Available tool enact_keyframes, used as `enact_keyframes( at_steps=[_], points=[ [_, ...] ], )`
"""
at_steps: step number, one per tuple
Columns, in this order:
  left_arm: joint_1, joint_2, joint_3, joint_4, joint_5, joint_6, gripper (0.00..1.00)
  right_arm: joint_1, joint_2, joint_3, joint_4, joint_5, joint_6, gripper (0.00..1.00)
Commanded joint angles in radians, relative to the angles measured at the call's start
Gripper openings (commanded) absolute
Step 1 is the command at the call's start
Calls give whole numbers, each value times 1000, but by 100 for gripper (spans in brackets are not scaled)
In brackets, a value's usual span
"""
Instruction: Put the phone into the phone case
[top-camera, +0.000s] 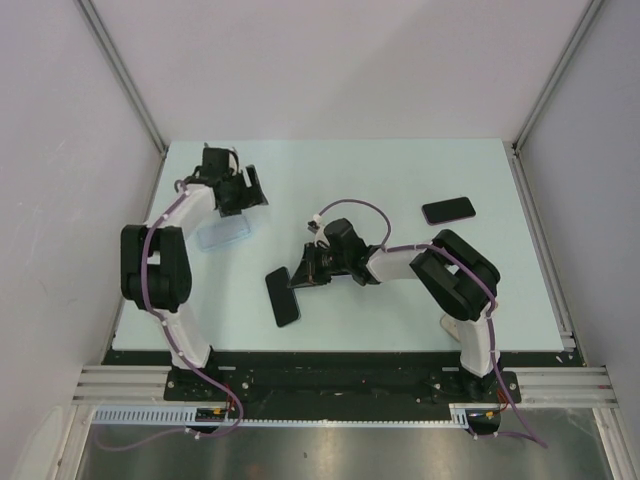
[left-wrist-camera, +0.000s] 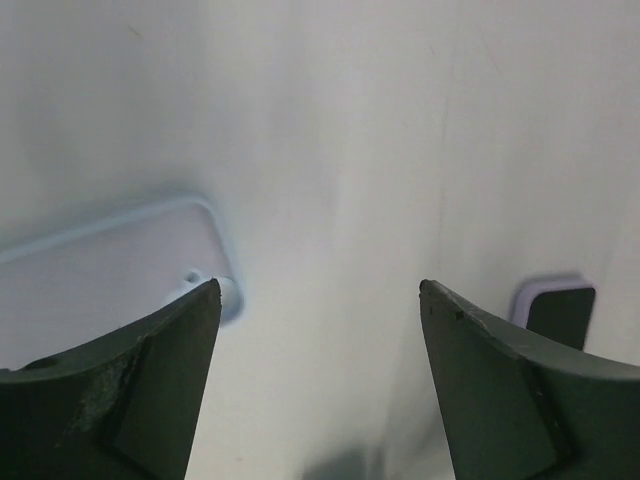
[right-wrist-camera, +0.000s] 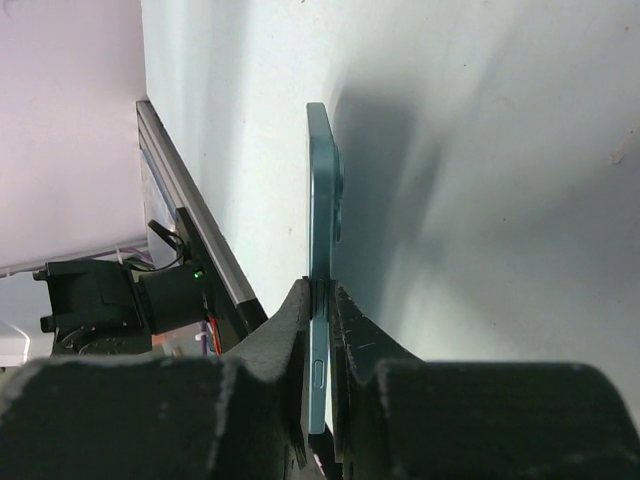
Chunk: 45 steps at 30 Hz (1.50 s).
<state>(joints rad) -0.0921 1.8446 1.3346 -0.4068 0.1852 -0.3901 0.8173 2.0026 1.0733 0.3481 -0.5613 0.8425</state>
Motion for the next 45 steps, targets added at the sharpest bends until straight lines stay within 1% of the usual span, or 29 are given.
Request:
enact_keyframes(
  at_steps=[1,2,4,5,7,8,10,12,16,20,22,25,30,31,34,35,37,38,42,44,45],
  points=[
    [89,-18,136,-71,-170,106,85,17,-59,-4,23,3,-16,0],
    [124,-2,152,-81,-179,129,85,19,-59,-4,22,3,-17,0],
    [143,31,198,-107,-170,158,85,22,-59,-4,19,3,-22,0],
    [162,72,215,-116,-159,169,85,22,-59,-4,19,-2,-25,0],
    [173,126,277,-156,-150,197,84,22,-57,-4,32,-20,-28,0],
    [181,180,300,-173,-150,200,84,20,-57,-4,37,-40,-36,0],
    [193,223,337,-205,-115,188,84,20,-65,-4,34,-49,-43,0],
    [200,267,347,-213,-93,185,84,22,-71,-4,9,-40,-54,0],
    [206,301,348,-216,-128,178,84,19,-85,-12,-29,-25,-77,0],
    [209,324,348,-260,-165,168,83,13,-111,-15,-105,12,-109,0],
    [207,302,308,-280,-211,127,82,8,-123,-30,-118,26,-124,0],
    [207,237,210,-280,-216,70,82,-9,-153,-52,-124,31,-134,0],
    [206,125,57,-282,-228,43,82,-43,-203,-72,-153,46,-163,0],
    [206,84,37,-282,-225,46,82,-44,-209,-78,-167,47,-171,0],
    [201,29,-29,-271,-144,79,82,-58,-232,-90,-178,63,-172,0],
    [201,-2,-61,-270,-83,86,81,-61,-237,-92,-179,64,-175,0],
    [189,-39,-100,-279,-38,97,80,-67,-248,-96,-182,66,-183,0],
    [181,-80,-148,-280,-30,96,80,-69,-248,-99,-185,66,-184,0],
    [137,-145,-247,-286,-15,79,77,-87,-265,-111,-182,49,-166,0],
    [101,-180,-306,-273,-10,74,77,-96,-284,-118,-181,43,-158,0],
    [60,-215,-324,-270,-45,65,77,-102,-297,-121,-179,40,-158,0]
  ],
)
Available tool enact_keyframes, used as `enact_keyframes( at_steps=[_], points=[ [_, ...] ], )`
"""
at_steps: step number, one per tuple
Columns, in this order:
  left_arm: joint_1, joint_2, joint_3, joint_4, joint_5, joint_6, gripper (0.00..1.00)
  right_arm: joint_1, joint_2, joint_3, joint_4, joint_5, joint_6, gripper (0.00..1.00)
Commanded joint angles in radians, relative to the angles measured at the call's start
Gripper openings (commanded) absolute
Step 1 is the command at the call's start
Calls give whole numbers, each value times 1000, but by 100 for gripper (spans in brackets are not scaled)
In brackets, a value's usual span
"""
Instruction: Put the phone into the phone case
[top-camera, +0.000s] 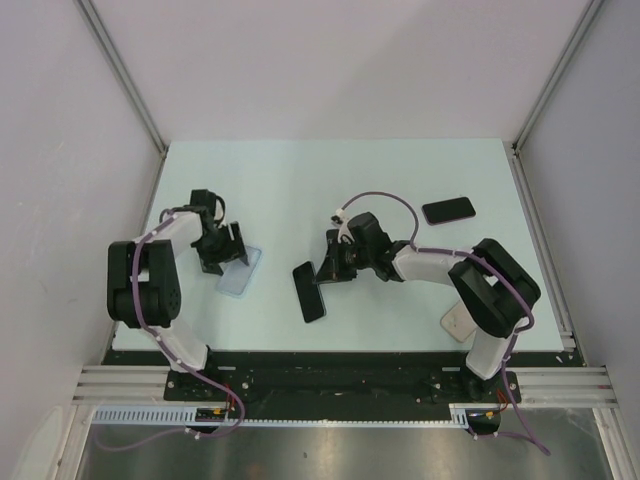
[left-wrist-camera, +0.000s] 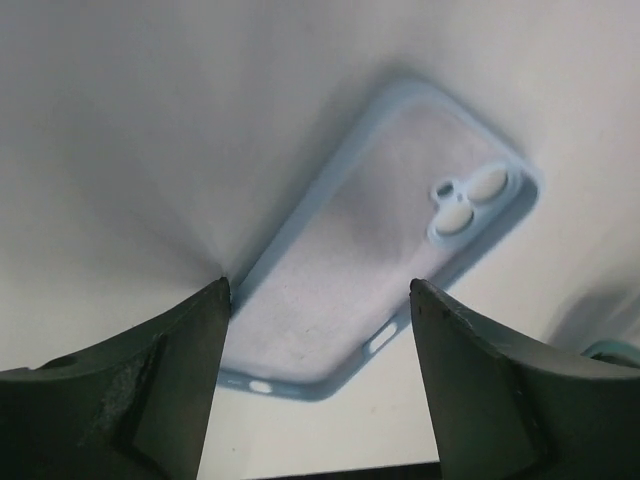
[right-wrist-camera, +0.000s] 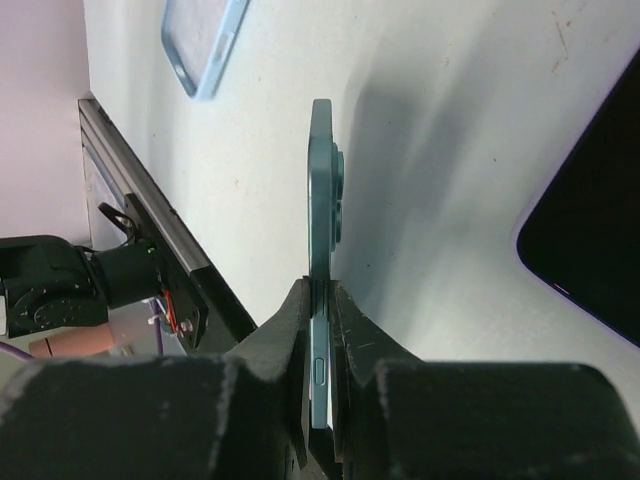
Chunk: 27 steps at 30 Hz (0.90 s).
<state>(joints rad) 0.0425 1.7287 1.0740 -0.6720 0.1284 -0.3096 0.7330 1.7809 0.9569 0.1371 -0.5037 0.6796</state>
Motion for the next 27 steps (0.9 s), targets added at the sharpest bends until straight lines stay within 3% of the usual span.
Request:
enact_keyframes(
  at_steps=[1,6,12,19,24,27],
  points=[
    [-85,-115,-80,2,5,-25,77,-21,-81,-7,32,-15,0,0],
    [-145,-140,-129,32,10,-5,75,-35,-113,-15,21,-4,3,0],
    [-159,-96,-121,35,-35,-11,65,-37,-167,-32,10,4,12,0],
    [-245,-123,-112,71,-41,-32,22,-46,-236,-72,30,5,24,0],
    [-352,-152,-146,130,-24,-97,1,-76,-244,-106,38,-10,34,0],
    [-421,-158,-155,163,-26,-123,0,-106,-258,-125,35,-25,34,0]
  ],
)
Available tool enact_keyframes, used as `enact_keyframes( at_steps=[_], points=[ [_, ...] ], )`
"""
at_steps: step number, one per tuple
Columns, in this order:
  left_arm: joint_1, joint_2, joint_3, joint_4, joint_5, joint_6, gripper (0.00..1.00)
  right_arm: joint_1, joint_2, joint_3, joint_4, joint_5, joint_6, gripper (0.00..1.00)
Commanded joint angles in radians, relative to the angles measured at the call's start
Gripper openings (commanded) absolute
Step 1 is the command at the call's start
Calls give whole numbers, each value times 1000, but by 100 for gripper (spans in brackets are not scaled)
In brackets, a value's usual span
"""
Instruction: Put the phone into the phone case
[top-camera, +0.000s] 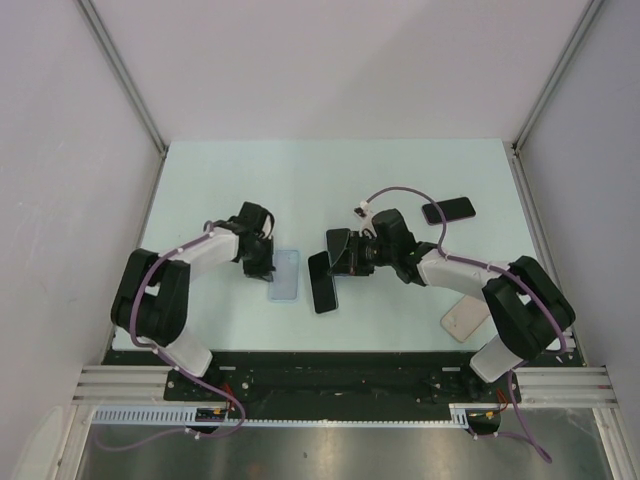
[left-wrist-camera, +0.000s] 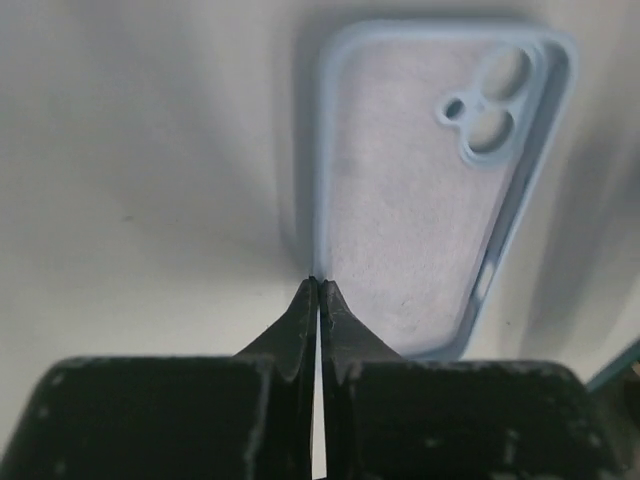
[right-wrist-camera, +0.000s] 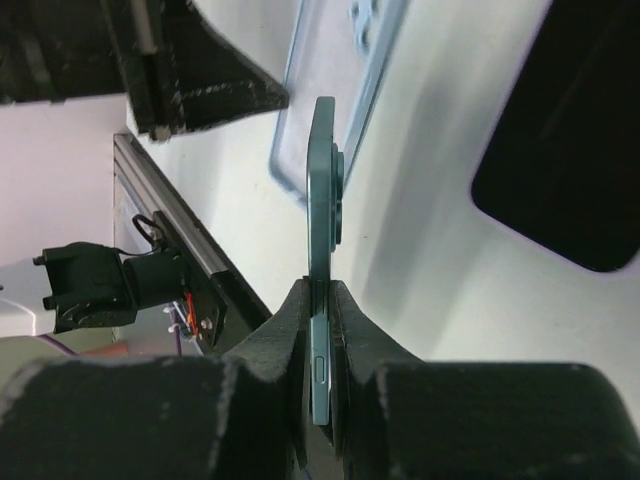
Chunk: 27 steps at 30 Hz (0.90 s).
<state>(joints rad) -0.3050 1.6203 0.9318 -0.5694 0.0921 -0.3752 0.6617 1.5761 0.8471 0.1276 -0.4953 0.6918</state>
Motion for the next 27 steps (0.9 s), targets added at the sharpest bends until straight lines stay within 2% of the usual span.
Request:
enact_keyframes(
  at_steps=[1,5,8,12,15,17,20,21,23,27],
  points=[
    [-88,-46,-5,59,11,-68,0,-43,-66,-17,38,-32,17,0],
    [-121,-30,7,37,34,-119,1,-66,-80,-17,43,-49,23,0],
    [-121,-37,12,17,24,-146,11,-73,-70,-16,79,-54,54,0],
    [-121,-82,-13,46,82,-162,49,-67,-44,-17,125,-52,103,0],
    [-118,-157,-79,111,138,-214,54,-57,-9,-17,161,-57,141,0],
    [-105,-201,-83,115,126,-228,52,-50,5,-16,187,-68,169,0],
    [-51,-223,-80,112,118,-205,35,-37,27,-17,233,-78,214,0],
    [-34,-221,-83,109,113,-199,20,-31,42,-17,247,-83,228,0],
    [9,-218,-100,112,121,-192,2,-27,56,-16,276,-78,261,0],
    [21,-206,-139,161,159,-202,0,-11,93,-16,299,-51,291,0]
  ],
)
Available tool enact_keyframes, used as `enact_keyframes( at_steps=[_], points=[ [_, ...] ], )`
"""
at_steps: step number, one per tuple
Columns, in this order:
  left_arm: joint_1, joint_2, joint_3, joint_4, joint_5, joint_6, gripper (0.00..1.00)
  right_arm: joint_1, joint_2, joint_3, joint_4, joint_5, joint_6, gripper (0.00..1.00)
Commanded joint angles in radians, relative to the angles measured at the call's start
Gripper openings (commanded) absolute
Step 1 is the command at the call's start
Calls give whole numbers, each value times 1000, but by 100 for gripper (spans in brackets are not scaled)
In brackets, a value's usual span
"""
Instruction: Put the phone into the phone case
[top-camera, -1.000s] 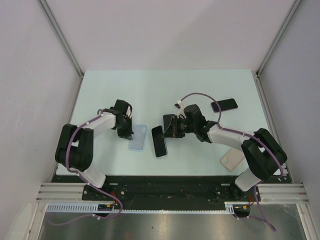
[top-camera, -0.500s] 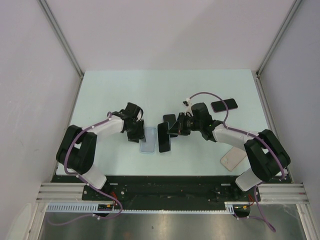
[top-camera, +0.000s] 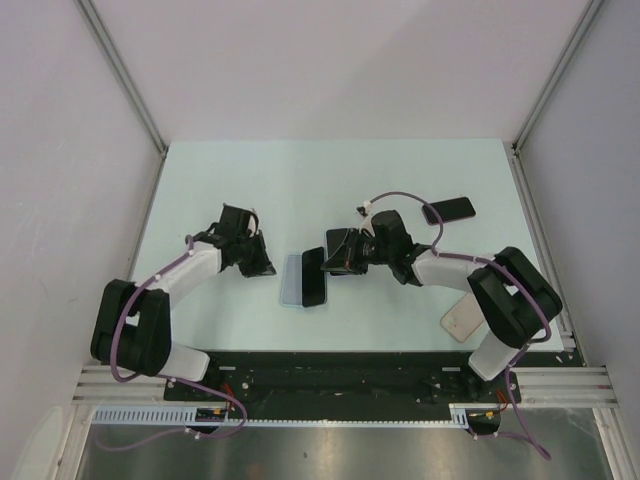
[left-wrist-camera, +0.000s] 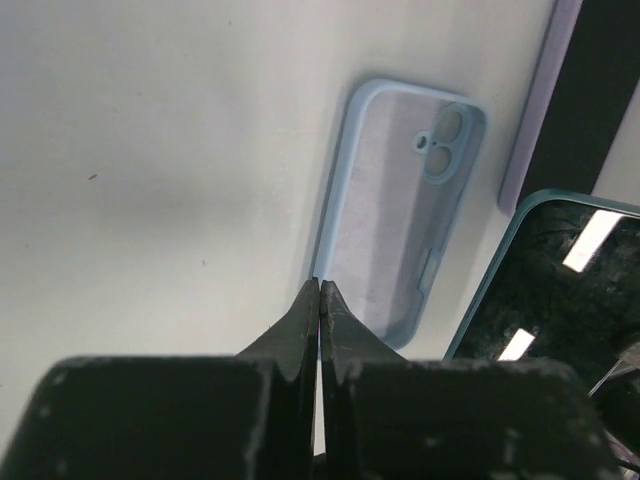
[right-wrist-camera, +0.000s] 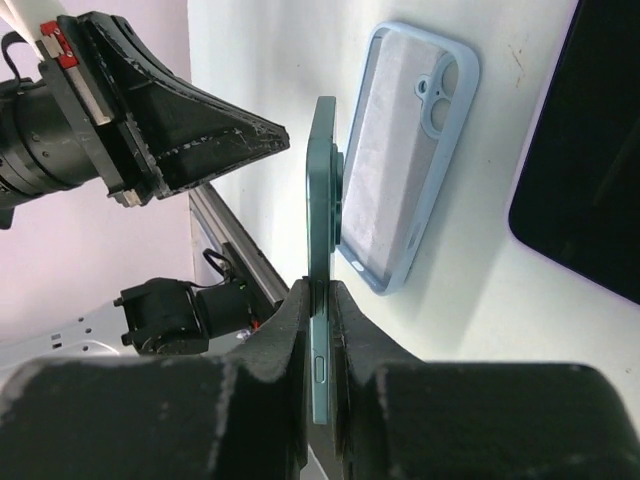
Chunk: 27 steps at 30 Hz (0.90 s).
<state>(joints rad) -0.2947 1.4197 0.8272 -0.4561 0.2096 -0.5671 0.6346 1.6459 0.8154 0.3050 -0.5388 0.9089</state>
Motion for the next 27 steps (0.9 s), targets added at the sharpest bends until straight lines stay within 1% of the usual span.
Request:
enact_keyframes(
  at_steps=[1,9,18,27],
  points=[
    [11,-5,-49,57,50,-13,0,19,41,14,135,-1,82,0],
    [11,62,-106,123,100,-28,0,34,136,24,195,30,114,0],
    [9,79,-132,169,125,-30,0,45,239,54,227,34,114,0],
    [-9,90,-143,174,151,-39,0,39,261,74,252,48,125,0]
  ],
)
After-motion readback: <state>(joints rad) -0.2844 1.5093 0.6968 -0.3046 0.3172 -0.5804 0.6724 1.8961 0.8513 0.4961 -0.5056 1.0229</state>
